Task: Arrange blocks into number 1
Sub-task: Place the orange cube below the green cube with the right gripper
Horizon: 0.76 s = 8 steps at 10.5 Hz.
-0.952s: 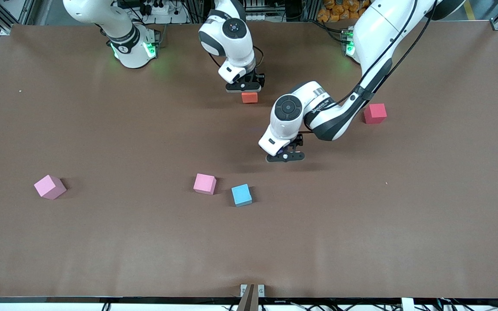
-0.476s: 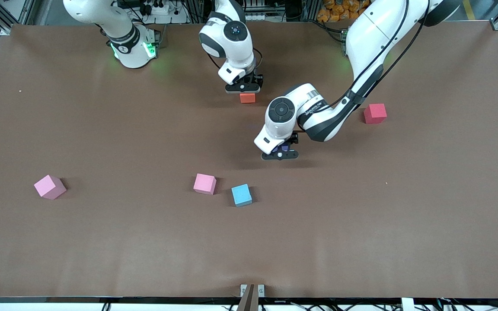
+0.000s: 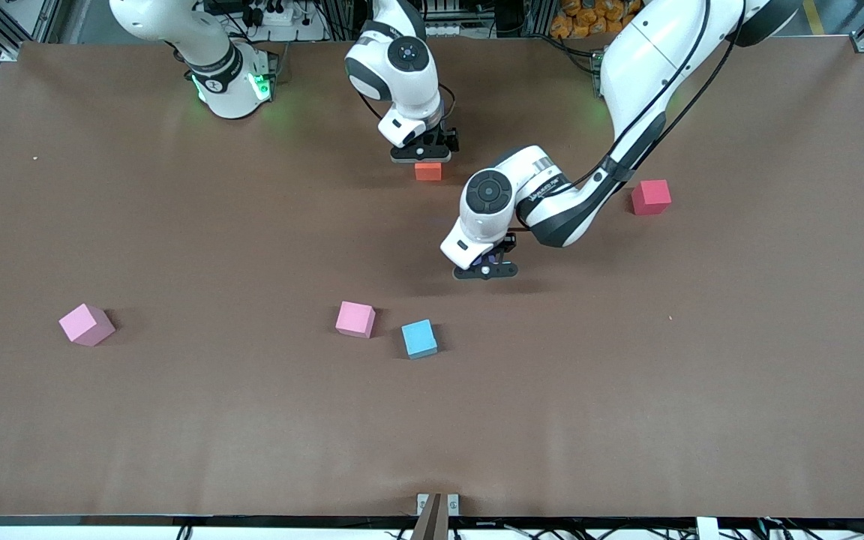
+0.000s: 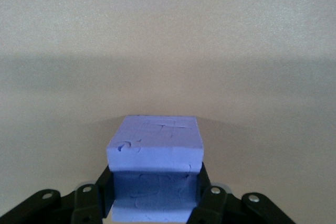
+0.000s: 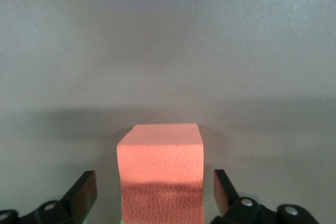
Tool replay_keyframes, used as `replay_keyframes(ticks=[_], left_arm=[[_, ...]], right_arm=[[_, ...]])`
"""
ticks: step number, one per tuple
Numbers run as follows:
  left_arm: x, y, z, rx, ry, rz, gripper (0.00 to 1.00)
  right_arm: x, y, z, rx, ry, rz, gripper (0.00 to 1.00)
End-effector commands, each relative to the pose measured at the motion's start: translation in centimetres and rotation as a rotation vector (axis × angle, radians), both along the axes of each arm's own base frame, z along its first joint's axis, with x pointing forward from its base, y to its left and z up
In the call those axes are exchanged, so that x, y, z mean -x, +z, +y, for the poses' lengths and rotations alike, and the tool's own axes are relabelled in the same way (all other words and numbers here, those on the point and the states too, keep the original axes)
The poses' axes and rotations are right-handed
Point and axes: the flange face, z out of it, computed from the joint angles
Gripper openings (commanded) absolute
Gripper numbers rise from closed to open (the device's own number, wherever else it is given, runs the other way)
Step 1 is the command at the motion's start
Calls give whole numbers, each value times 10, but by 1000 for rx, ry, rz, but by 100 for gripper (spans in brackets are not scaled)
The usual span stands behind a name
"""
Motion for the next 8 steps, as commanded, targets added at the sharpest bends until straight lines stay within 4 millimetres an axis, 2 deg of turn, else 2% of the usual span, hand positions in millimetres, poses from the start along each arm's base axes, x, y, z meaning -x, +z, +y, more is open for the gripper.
replay_keyframes(ticks=[1, 3, 5, 6, 8], left_arm=[[-3, 0, -2, 0, 24, 0, 0], [3, 5, -9, -5, 74, -8, 0], [22, 8, -28, -11, 115, -9, 0], [36, 10, -42, -13, 120, -13, 0], [59, 23, -61, -10, 93, -17, 0]], right_arm=[[-29, 47, -19, -8, -51, -8, 100], [-68, 93, -57, 8, -41, 9, 100], [-116, 134, -111, 6, -42, 12, 100], [-147, 151, -146, -8, -92, -2, 100], [-205, 171, -201, -35, -223, -38, 100]])
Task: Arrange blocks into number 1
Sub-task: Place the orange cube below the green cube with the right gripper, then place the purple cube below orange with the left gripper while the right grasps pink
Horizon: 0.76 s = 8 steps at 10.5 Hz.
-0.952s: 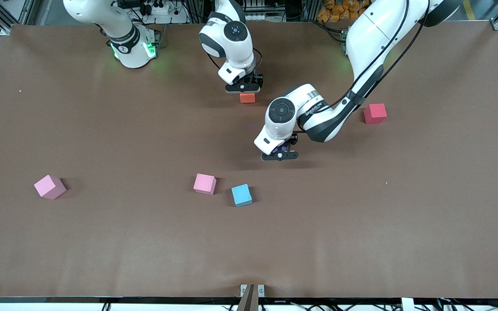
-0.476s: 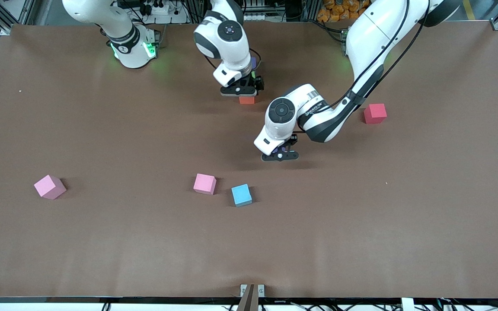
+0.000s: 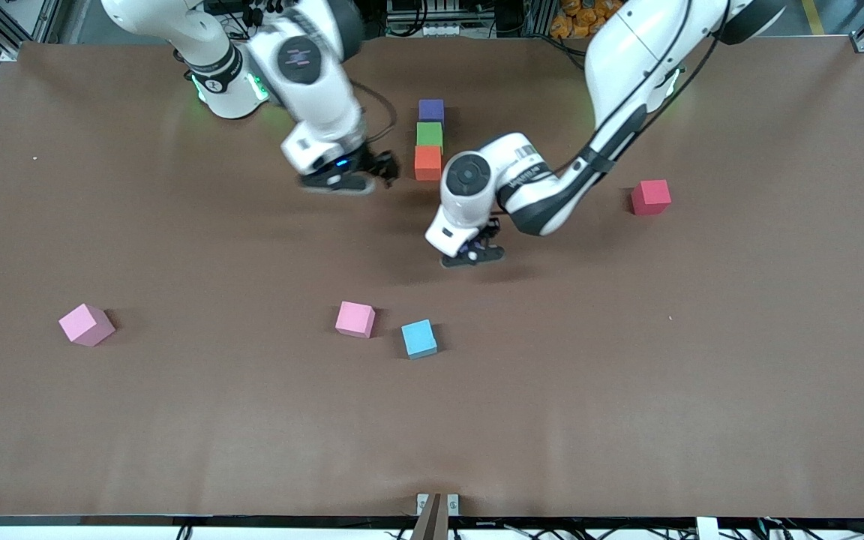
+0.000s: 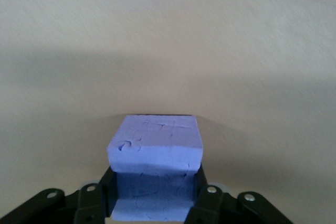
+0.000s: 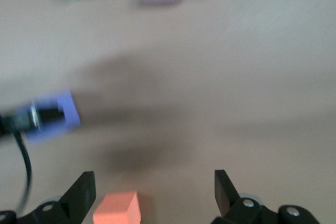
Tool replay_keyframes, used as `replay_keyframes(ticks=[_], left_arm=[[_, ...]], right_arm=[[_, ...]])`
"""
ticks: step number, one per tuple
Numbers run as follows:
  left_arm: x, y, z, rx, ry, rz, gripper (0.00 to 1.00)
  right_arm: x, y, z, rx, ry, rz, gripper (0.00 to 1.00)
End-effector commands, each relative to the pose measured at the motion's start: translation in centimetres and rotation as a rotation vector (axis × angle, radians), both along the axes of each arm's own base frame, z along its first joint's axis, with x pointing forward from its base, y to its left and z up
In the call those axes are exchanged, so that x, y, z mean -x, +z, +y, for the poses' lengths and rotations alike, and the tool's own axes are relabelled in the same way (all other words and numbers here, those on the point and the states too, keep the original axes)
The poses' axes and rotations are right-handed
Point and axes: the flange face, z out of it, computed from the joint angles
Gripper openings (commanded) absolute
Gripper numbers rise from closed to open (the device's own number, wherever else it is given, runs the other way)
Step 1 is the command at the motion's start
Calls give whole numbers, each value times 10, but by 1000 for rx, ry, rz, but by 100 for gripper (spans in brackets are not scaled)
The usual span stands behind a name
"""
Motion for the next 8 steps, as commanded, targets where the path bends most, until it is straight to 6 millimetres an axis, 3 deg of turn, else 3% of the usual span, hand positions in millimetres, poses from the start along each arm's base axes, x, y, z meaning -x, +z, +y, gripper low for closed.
replay_keyframes(ticks=[1, 2, 5, 8], left_arm=[[29, 20, -22, -8, -26, 7, 0], [43, 24, -32, -2, -36, 17, 0], [78, 23, -55, -3, -74, 29, 0], [102, 14, -60, -25, -98, 44, 0]], right_arm=[[-57, 14, -55, -13, -140, -31, 100], [-81, 10, -66, -17, -181, -32, 100], [-157, -26, -64, -33, -267, -44, 100], [-198, -77, -51, -90, -312, -138, 100]])
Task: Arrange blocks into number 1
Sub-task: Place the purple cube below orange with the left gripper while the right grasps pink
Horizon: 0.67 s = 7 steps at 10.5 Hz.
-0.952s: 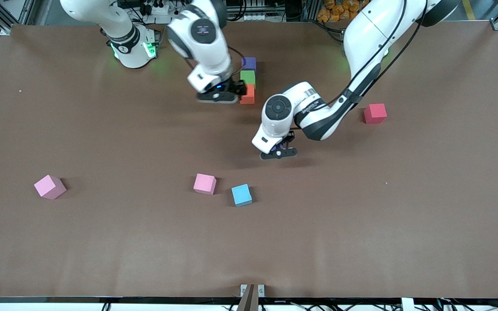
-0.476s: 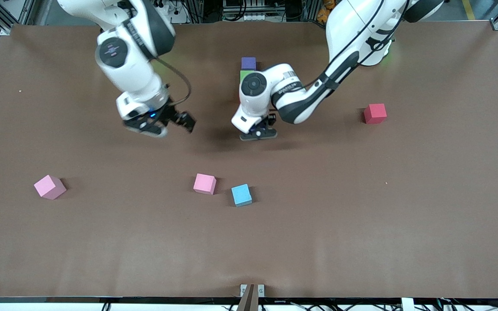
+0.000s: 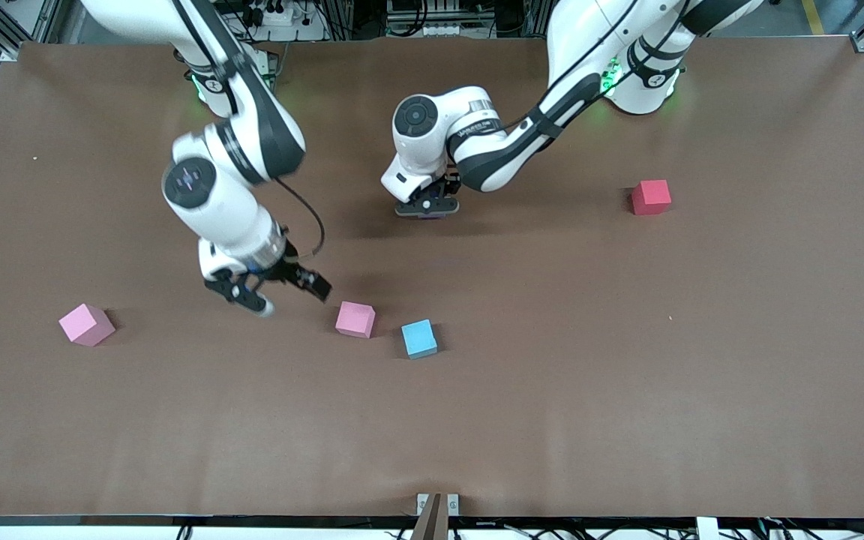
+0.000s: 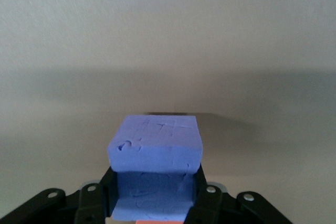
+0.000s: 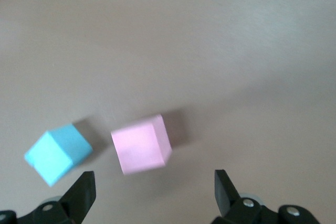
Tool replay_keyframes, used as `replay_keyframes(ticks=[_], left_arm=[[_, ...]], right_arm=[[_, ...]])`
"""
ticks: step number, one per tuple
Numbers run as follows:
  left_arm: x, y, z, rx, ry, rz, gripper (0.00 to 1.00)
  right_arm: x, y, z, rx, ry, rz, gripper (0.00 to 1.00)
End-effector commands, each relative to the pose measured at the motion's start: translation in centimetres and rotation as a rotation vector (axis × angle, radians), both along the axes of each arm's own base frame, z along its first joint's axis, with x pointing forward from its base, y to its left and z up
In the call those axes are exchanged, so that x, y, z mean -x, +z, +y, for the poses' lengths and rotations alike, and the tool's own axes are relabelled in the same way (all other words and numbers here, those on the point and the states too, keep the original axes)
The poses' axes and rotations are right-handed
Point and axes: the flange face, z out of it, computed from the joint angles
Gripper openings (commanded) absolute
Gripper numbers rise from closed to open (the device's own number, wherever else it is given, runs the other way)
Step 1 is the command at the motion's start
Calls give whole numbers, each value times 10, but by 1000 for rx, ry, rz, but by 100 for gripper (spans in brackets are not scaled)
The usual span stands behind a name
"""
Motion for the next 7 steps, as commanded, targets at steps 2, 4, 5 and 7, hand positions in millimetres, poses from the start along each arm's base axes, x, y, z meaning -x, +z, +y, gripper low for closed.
replay_keyframes(ticks=[2, 4, 5, 7], left_arm=[[23, -2, -3, -28, -7, 7, 0], [32, -8, -3, -39, -21, 15, 0], [35, -9, -4, -41, -26, 16, 0], [38, -10, -5, -42, -31, 19, 0]], right_arm=[[-29, -44, 10, -39, -32, -84, 100], [-24, -57, 18, -29, -5, -70, 100], [-22, -62, 22, -24, 13, -65, 100], [-16, -82, 30, -5, 65, -55, 100]])
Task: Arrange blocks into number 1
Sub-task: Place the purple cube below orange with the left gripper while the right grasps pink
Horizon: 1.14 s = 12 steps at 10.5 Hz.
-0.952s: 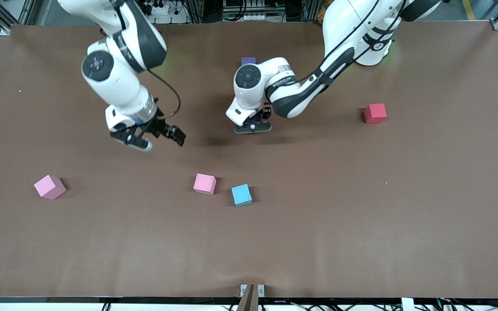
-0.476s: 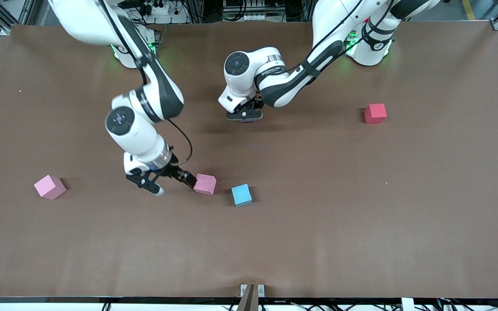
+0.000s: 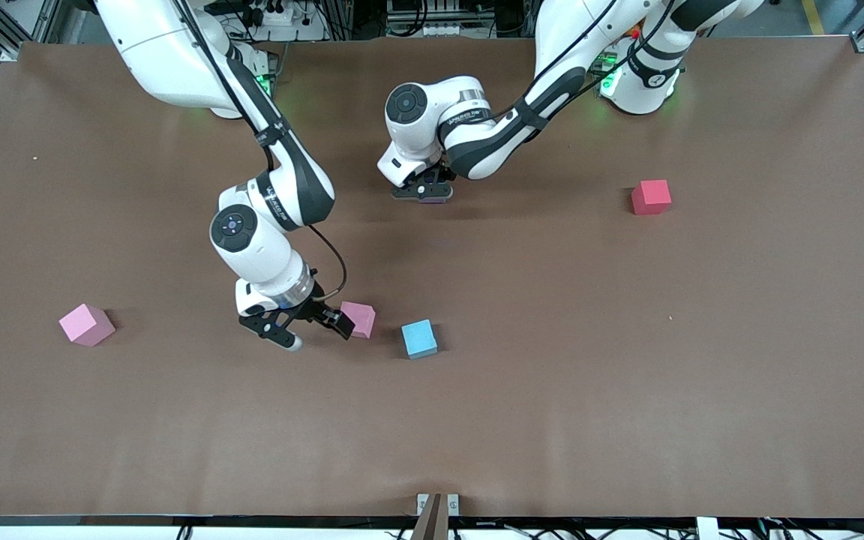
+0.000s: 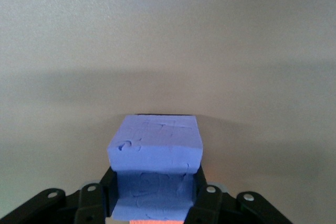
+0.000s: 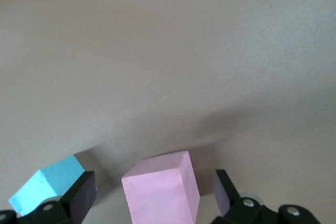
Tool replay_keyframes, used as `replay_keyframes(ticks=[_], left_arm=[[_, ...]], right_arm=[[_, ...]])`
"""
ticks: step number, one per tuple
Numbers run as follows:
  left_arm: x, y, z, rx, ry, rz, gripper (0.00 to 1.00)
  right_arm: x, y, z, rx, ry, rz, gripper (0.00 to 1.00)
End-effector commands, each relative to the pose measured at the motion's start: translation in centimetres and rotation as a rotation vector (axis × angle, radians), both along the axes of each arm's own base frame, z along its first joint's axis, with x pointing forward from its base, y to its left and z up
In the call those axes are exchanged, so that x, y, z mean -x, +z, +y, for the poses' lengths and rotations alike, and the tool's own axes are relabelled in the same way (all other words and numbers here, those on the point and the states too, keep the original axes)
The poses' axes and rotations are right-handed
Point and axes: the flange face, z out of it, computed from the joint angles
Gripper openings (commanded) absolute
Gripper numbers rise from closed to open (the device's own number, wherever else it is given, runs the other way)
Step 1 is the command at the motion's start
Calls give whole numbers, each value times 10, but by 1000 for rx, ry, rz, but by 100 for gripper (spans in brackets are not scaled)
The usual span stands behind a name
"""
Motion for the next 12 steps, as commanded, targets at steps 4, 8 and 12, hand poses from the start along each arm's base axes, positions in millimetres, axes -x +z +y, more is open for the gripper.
replay_keyframes(ticks=[4, 8, 12], left_arm=[[7, 6, -3, -5, 10, -4, 0], [10, 8, -7, 1, 5, -5, 0], [20, 6, -12, 0, -12, -4, 100]], right_arm=[[9, -40, 14, 38, 137, 16, 100], [16, -45, 28, 39, 161, 14, 100], [24, -60, 37, 47, 193, 12, 100]])
